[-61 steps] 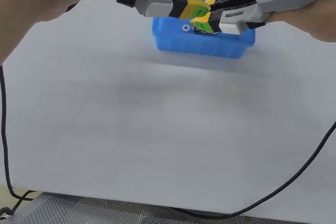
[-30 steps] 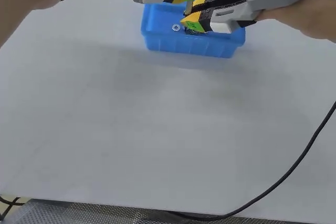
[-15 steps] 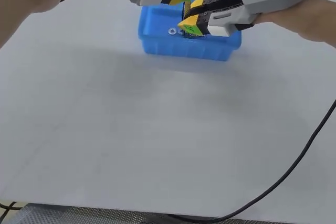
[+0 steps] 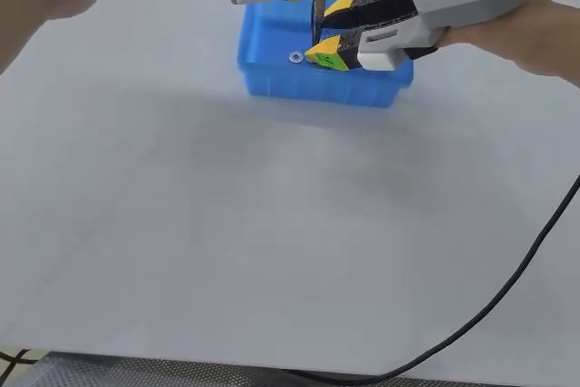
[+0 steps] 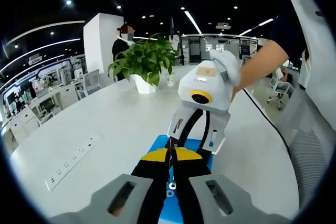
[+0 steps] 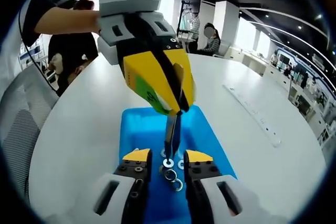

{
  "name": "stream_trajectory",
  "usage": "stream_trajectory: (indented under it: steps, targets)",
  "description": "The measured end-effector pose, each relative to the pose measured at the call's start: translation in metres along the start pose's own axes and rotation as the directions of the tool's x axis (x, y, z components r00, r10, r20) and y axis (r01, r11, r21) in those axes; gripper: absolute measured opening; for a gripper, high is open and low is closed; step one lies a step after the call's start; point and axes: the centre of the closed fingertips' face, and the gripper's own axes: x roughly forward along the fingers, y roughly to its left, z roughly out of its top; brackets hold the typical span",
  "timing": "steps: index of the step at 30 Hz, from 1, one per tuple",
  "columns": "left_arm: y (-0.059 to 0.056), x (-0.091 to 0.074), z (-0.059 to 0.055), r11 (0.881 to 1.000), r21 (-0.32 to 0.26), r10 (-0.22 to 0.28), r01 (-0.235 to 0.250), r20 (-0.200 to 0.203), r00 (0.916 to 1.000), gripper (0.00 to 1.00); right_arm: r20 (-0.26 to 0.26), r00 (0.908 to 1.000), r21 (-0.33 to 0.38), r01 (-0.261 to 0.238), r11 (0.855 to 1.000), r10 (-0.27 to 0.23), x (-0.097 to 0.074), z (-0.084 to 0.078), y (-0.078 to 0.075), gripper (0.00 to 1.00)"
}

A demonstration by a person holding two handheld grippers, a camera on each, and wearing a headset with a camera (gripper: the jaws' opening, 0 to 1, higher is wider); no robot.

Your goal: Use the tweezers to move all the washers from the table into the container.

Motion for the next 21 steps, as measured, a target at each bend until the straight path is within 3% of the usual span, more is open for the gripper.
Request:
stream_trajectory:
  steps: [4, 7, 15, 21]
  targets:
    - [-0.007, -0.005, 0.017, 1.000, 0.010, -0.022, 0.021, 0.042, 0.9989, 0.06, 0.029, 0.9996, 0.019, 0.005, 1.000, -0.006, -0.007, 0.008, -0.002, 0.25]
    - [-0.016, -0.012, 0.031, 0.998, 0.019, -0.054, 0.053, 0.076, 0.9956, 0.06, 0.066, 0.9977, 0.021, -0.018, 1.000, 0.016, -0.014, 0.018, 0.005, 0.23]
    - [-0.040, -0.033, 0.043, 0.993, 0.048, -0.107, 0.104, 0.087, 0.9904, 0.06, 0.113, 0.9913, 0.026, -0.070, 0.997, 0.067, -0.039, 0.027, 0.021, 0.12]
    - [-0.066, -0.044, 0.046, 0.986, 0.072, -0.156, 0.151, 0.067, 0.9855, 0.06, 0.086, 0.9917, -0.018, -0.094, 0.995, 0.096, -0.050, 0.025, 0.040, 0.11]
